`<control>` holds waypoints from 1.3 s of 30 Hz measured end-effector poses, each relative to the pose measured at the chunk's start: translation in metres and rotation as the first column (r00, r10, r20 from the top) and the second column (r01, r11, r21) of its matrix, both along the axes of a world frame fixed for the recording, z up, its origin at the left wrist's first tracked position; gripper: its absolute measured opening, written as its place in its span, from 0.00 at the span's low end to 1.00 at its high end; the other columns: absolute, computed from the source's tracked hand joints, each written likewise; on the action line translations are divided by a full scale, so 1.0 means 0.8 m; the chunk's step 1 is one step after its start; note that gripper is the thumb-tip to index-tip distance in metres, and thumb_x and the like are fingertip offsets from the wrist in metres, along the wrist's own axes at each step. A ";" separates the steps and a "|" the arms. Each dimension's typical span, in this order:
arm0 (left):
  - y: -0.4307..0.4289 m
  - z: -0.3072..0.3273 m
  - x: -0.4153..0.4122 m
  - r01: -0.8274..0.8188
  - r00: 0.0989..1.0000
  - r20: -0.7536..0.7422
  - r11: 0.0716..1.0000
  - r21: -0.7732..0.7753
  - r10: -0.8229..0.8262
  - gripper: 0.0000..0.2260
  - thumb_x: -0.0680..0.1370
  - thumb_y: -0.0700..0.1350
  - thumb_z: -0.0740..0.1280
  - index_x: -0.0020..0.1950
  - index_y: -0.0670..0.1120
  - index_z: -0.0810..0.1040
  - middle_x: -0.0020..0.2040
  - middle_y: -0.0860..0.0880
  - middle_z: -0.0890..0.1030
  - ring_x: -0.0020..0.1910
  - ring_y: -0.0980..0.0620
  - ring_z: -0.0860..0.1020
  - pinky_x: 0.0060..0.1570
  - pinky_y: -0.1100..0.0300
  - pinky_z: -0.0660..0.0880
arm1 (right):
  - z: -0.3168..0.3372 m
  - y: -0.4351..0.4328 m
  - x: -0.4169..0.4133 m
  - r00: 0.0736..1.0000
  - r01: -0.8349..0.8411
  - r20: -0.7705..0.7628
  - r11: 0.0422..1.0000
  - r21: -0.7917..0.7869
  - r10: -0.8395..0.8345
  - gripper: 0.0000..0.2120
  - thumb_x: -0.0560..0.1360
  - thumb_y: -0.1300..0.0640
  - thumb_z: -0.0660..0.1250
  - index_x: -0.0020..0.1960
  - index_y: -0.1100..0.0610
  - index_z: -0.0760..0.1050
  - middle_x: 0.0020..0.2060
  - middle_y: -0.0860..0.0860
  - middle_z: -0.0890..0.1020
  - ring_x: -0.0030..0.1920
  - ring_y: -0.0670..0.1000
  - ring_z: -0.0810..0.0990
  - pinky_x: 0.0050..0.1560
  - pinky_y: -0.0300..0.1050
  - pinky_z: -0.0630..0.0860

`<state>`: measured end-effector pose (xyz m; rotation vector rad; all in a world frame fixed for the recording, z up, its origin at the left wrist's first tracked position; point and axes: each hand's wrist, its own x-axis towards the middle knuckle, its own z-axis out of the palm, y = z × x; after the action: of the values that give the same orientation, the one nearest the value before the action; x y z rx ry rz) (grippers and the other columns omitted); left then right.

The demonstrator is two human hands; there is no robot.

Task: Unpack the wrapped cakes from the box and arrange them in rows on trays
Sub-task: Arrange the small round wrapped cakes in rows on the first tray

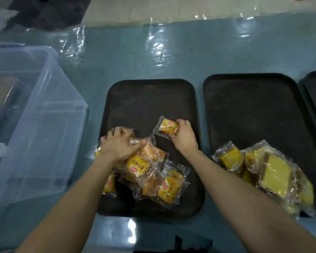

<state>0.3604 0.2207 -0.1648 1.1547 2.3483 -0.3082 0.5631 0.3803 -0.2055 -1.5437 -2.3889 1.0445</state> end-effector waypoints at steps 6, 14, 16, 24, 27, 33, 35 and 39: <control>0.012 0.018 -0.037 0.158 0.976 0.170 0.981 -0.112 -0.137 0.52 0.64 0.90 0.42 0.80 0.64 0.68 0.79 0.46 0.66 0.77 0.38 0.70 0.72 0.35 0.71 | -0.010 0.023 -0.071 0.998 -0.050 -0.026 0.998 0.027 0.051 0.37 0.76 0.55 0.79 0.80 0.58 0.68 0.73 0.55 0.72 0.71 0.58 0.77 0.74 0.55 0.73; 0.049 0.001 -0.124 0.136 0.976 0.141 0.974 0.181 -0.163 0.24 0.80 0.71 0.63 0.70 0.59 0.75 0.61 0.50 0.83 0.60 0.46 0.82 0.57 0.46 0.80 | -0.018 0.010 -0.156 0.992 -0.116 -0.039 0.993 0.015 0.117 0.40 0.76 0.55 0.80 0.83 0.53 0.64 0.78 0.50 0.68 0.75 0.54 0.73 0.77 0.55 0.72; 0.067 -0.009 -0.140 0.126 0.991 0.006 0.943 0.309 -0.135 0.27 0.79 0.63 0.72 0.75 0.56 0.71 0.65 0.49 0.79 0.63 0.44 0.80 0.58 0.44 0.81 | -0.018 0.013 -0.177 0.992 -0.119 -0.034 0.993 0.013 0.119 0.41 0.76 0.55 0.80 0.84 0.53 0.63 0.79 0.49 0.68 0.76 0.54 0.73 0.77 0.55 0.72; 0.120 -0.070 -0.196 0.222 0.972 -0.145 0.917 0.331 -0.183 0.37 0.78 0.61 0.75 0.84 0.54 0.66 0.69 0.45 0.75 0.69 0.42 0.72 0.68 0.46 0.72 | -0.033 0.041 -0.245 0.983 -0.184 -0.010 0.981 0.057 0.185 0.40 0.76 0.57 0.79 0.83 0.53 0.64 0.78 0.50 0.71 0.77 0.53 0.71 0.78 0.54 0.71; 0.136 -0.081 -0.224 0.211 0.967 -0.215 0.900 0.380 -0.136 0.36 0.77 0.62 0.76 0.82 0.55 0.70 0.63 0.44 0.76 0.65 0.42 0.73 0.63 0.46 0.71 | -0.032 0.066 -0.274 0.976 -0.216 -0.021 0.973 0.086 0.218 0.38 0.76 0.58 0.79 0.81 0.55 0.67 0.76 0.52 0.71 0.76 0.54 0.72 0.76 0.57 0.72; 0.172 -0.085 -0.255 0.139 0.974 -0.220 0.907 0.398 -0.053 0.36 0.76 0.60 0.78 0.81 0.54 0.71 0.63 0.44 0.76 0.65 0.41 0.73 0.64 0.46 0.70 | -0.021 0.105 -0.316 0.967 -0.256 0.050 0.957 0.136 0.251 0.38 0.76 0.54 0.80 0.80 0.58 0.67 0.78 0.54 0.65 0.72 0.59 0.75 0.71 0.57 0.76; 0.170 -0.081 -0.251 0.132 0.977 -0.206 0.905 0.404 -0.051 0.36 0.76 0.60 0.78 0.82 0.53 0.71 0.65 0.43 0.75 0.66 0.40 0.73 0.65 0.45 0.70 | -0.017 0.105 -0.304 0.968 -0.249 0.046 0.960 0.130 0.245 0.40 0.76 0.51 0.80 0.81 0.57 0.65 0.78 0.54 0.65 0.72 0.59 0.76 0.71 0.58 0.77; 0.146 -0.065 -0.229 0.097 0.990 -0.139 0.892 0.441 -0.038 0.31 0.78 0.57 0.77 0.79 0.52 0.73 0.65 0.42 0.75 0.66 0.39 0.74 0.66 0.43 0.73 | -0.008 0.088 -0.251 0.984 -0.179 0.036 0.968 0.175 0.176 0.38 0.77 0.49 0.78 0.81 0.56 0.66 0.78 0.54 0.67 0.72 0.57 0.75 0.70 0.57 0.78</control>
<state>0.1776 0.3374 -0.2167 1.4655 2.5749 0.1562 0.3620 0.4503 -0.2117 -1.3081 -2.5928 0.8192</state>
